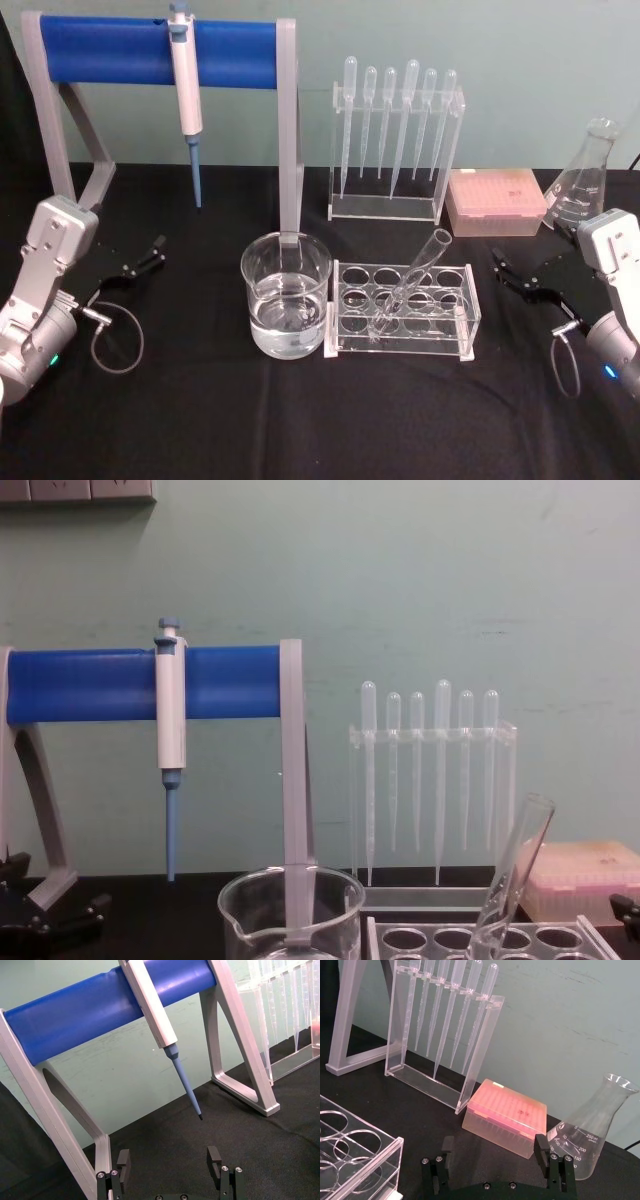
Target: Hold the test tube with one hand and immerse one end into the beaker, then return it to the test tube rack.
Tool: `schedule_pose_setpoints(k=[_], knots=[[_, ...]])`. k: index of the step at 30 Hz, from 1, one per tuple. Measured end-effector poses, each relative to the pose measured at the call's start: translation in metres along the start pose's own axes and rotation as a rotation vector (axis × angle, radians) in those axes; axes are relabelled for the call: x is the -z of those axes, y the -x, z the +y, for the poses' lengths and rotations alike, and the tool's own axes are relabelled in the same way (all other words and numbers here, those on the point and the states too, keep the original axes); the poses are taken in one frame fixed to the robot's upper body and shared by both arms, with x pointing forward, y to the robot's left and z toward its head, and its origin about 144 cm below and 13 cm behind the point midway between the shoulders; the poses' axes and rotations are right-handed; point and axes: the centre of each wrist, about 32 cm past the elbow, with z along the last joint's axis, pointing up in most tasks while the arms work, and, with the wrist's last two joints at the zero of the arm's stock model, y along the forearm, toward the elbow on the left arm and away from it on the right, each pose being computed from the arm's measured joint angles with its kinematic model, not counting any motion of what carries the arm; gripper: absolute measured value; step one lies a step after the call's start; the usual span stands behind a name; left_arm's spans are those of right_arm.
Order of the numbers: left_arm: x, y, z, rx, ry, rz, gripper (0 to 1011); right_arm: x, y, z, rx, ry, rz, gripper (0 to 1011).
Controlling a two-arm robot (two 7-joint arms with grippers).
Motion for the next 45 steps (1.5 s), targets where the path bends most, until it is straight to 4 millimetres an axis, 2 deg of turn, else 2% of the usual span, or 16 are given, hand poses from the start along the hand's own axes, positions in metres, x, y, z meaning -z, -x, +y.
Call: schedule_pose_setpoints(k=[37, 45], knots=[[0.0, 0.0, 0.0, 0.0, 0.0, 0.0, 1000, 0.0, 0.0, 0.0, 0.0, 0.0, 0.0, 1003], [0.0, 0.0, 0.0, 0.0, 0.0, 0.0, 1000, -0.01, -0.01, -0.01, -0.025, -0.047, 0.045, 1003]])
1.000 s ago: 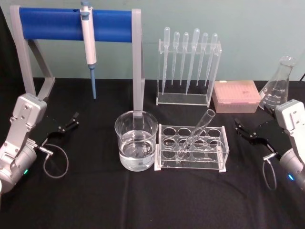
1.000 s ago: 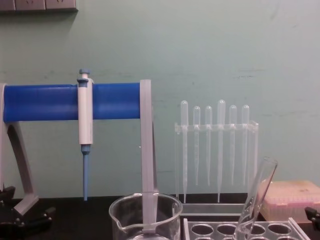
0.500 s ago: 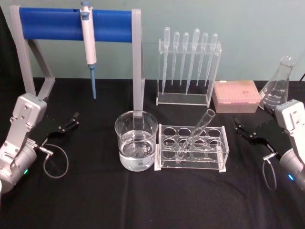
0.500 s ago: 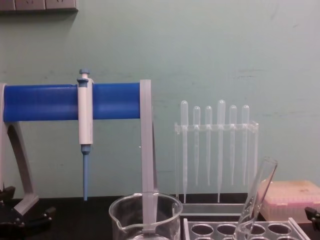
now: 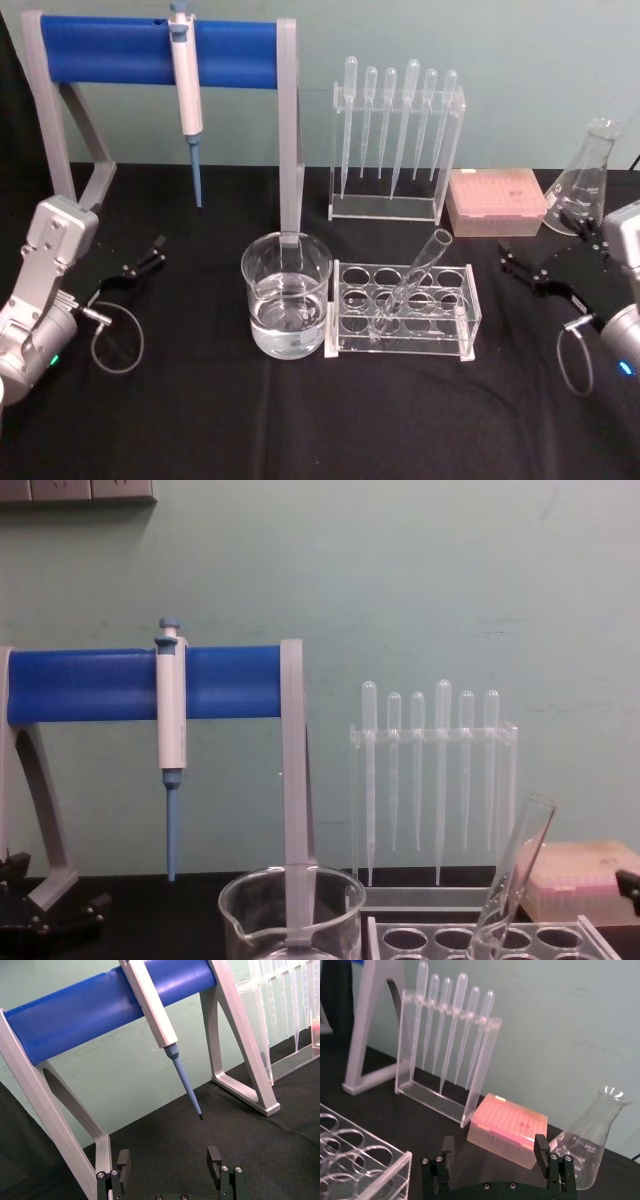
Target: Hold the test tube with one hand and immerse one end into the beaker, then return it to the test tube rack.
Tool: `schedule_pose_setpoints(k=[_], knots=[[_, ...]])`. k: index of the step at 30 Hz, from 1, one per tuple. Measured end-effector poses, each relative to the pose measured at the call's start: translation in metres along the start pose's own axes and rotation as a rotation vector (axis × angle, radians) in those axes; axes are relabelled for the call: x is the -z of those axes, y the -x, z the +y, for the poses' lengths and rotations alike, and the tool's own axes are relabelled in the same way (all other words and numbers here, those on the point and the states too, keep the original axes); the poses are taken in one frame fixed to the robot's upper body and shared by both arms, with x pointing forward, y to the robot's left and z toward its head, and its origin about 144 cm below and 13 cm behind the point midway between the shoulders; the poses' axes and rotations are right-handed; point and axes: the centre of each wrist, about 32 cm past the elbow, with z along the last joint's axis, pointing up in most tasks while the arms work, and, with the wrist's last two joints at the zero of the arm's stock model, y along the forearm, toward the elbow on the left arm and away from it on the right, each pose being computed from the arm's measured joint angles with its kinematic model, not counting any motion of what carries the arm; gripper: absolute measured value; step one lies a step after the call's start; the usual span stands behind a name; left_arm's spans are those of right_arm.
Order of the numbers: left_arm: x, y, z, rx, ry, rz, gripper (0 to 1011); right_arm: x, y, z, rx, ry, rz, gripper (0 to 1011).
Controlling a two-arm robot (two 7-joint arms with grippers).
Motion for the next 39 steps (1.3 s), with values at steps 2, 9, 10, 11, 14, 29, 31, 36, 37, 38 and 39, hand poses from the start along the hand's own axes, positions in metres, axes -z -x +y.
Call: schedule_pose_setpoints(k=[2, 9, 10, 11, 14, 29, 31, 36, 37, 38, 39], knots=[[0.0, 0.0, 0.0, 0.0, 0.0, 0.0, 1000, -0.005, -0.003, -0.006, -0.011, -0.016, 0.018, 1003], [0.0, 0.0, 0.0, 0.0, 0.0, 0.0, 1000, -0.013, -0.019, -0.033, -0.107, -0.066, 0.124, 1003], [0.0, 0.0, 0.0, 0.0, 0.0, 0.0, 1000, -0.013, -0.022, -0.036, -0.121, -0.07, 0.135, 1003], [0.0, 0.0, 0.0, 0.0, 0.0, 0.0, 1000, -0.014, -0.023, -0.04, -0.139, -0.074, 0.145, 1002], [0.0, 0.0, 0.0, 0.0, 0.0, 0.0, 1000, -0.013, -0.028, -0.052, -0.206, -0.082, 0.179, 1003], [0.0, 0.0, 0.0, 0.0, 0.0, 0.0, 1000, -0.017, -0.006, -0.058, -0.437, -0.094, 0.311, 1003], [0.0, 0.0, 0.0, 0.0, 0.0, 0.0, 1000, -0.019, -0.001, -0.055, -0.449, -0.093, 0.322, 1002], [0.0, 0.0, 0.0, 0.0, 0.0, 0.0, 1000, -0.023, 0.012, -0.047, -0.469, -0.087, 0.351, 1003], [0.0, 0.0, 0.0, 0.0, 0.0, 0.0, 1000, -0.024, 0.015, -0.045, -0.47, -0.086, 0.356, 1003], [0.0, 0.0, 0.0, 0.0, 0.0, 0.0, 1000, -0.024, 0.016, -0.044, -0.471, -0.086, 0.358, 1003], [0.0, 0.0, 0.0, 0.0, 0.0, 0.0, 1000, -0.024, 0.018, -0.043, -0.469, -0.085, 0.361, 1003]])
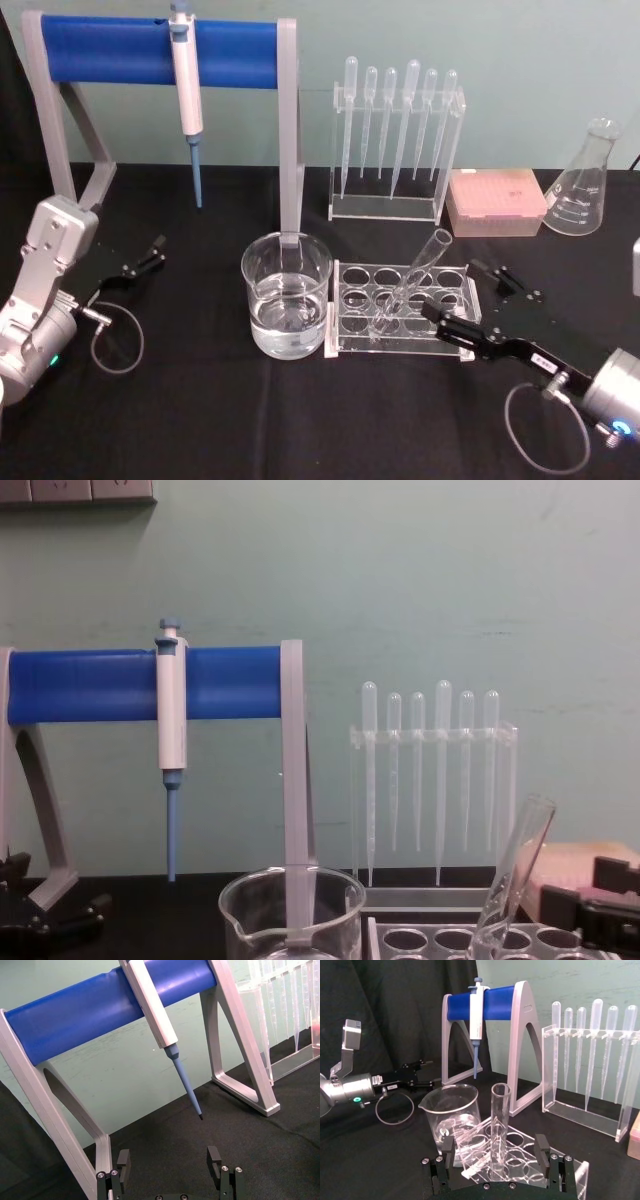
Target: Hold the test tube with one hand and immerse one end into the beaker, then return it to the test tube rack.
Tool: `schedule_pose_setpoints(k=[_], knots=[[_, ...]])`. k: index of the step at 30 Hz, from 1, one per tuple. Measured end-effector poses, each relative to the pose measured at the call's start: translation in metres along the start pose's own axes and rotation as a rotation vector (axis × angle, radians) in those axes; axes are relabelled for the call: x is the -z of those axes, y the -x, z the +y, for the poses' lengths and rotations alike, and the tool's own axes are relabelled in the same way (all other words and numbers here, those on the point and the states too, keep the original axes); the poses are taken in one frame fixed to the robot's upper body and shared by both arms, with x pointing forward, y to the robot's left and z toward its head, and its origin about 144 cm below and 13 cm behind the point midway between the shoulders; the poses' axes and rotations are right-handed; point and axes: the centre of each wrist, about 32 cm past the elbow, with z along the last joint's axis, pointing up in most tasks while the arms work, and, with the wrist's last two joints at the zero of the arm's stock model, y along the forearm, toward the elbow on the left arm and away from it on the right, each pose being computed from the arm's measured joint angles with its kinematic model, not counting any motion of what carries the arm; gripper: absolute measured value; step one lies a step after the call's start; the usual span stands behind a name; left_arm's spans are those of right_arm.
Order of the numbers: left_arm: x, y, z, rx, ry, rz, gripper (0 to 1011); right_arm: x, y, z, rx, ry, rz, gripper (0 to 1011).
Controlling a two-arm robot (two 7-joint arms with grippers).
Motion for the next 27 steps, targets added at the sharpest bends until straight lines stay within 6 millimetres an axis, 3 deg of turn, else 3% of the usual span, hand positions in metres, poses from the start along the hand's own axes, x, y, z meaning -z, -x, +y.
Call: schedule_pose_setpoints(k=[19, 27], knots=[[0.0, 0.0, 0.0, 0.0, 0.0, 0.0, 1000, 0.002, 0.002, 0.036, 0.004, -0.033, 0.002, 1003], [0.0, 0.0, 0.0, 0.0, 0.0, 0.0, 1000, 0.002, 0.002, 0.038, 0.004, -0.033, -0.001, 1003]])
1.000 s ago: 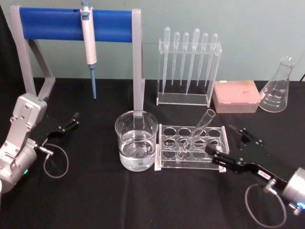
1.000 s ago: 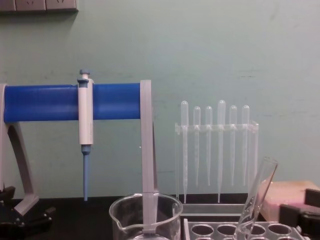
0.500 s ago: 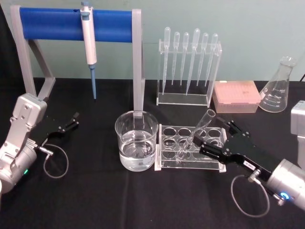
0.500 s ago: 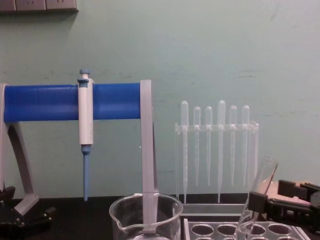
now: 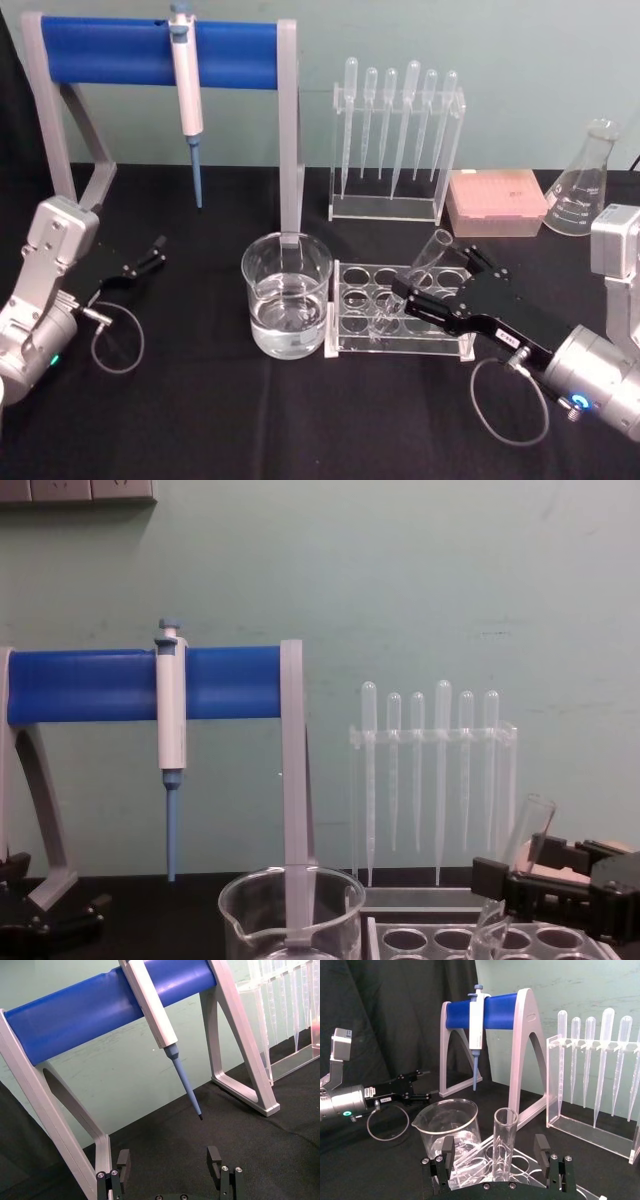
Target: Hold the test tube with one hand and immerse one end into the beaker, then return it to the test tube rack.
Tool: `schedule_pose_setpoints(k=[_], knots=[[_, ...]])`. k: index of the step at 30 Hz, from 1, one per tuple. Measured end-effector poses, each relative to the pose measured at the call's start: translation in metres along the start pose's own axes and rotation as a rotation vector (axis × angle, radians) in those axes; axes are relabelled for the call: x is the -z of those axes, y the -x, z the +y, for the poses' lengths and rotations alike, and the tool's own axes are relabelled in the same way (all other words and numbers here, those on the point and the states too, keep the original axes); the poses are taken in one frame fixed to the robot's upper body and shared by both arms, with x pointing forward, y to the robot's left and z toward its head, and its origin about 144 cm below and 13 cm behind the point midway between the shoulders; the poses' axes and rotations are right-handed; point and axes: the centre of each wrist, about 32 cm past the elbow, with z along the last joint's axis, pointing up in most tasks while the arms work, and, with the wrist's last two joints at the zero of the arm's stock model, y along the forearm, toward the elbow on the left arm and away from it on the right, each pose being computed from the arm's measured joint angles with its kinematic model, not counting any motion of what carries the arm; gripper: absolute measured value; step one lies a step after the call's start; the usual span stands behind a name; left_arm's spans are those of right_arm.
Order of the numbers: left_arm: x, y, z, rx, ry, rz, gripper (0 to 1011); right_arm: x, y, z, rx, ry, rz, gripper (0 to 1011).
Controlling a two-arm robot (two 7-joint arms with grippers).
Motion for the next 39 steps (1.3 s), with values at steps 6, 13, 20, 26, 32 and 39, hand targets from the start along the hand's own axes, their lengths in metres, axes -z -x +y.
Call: schedule_pose_setpoints(k=[6, 13, 20, 26, 32, 39], knots=[[0.0, 0.0, 0.0, 0.0, 0.0, 0.0, 1000, -0.0003, 0.0, -0.0006, -0.001, -0.001, 0.0, 972], [0.0, 0.0, 0.0, 0.0, 0.0, 0.0, 1000, -0.0004, 0.0001, -0.0011, -0.001, -0.001, 0.001, 812], [0.0, 0.0, 0.0, 0.0, 0.0, 0.0, 1000, -0.0006, 0.0, -0.0013, -0.002, -0.001, 0.002, 575], [0.0, 0.0, 0.0, 0.0, 0.0, 0.0, 1000, -0.0006, 0.0, -0.0015, -0.002, -0.001, 0.002, 419], [0.0, 0.0, 0.0, 0.0, 0.0, 0.0, 1000, -0.0007, 0.0001, -0.0016, -0.002, -0.002, 0.002, 227], [0.0, 0.0, 0.0, 0.0, 0.0, 0.0, 1000, -0.0006, 0.0002, -0.0016, -0.002, -0.002, 0.003, 218]])
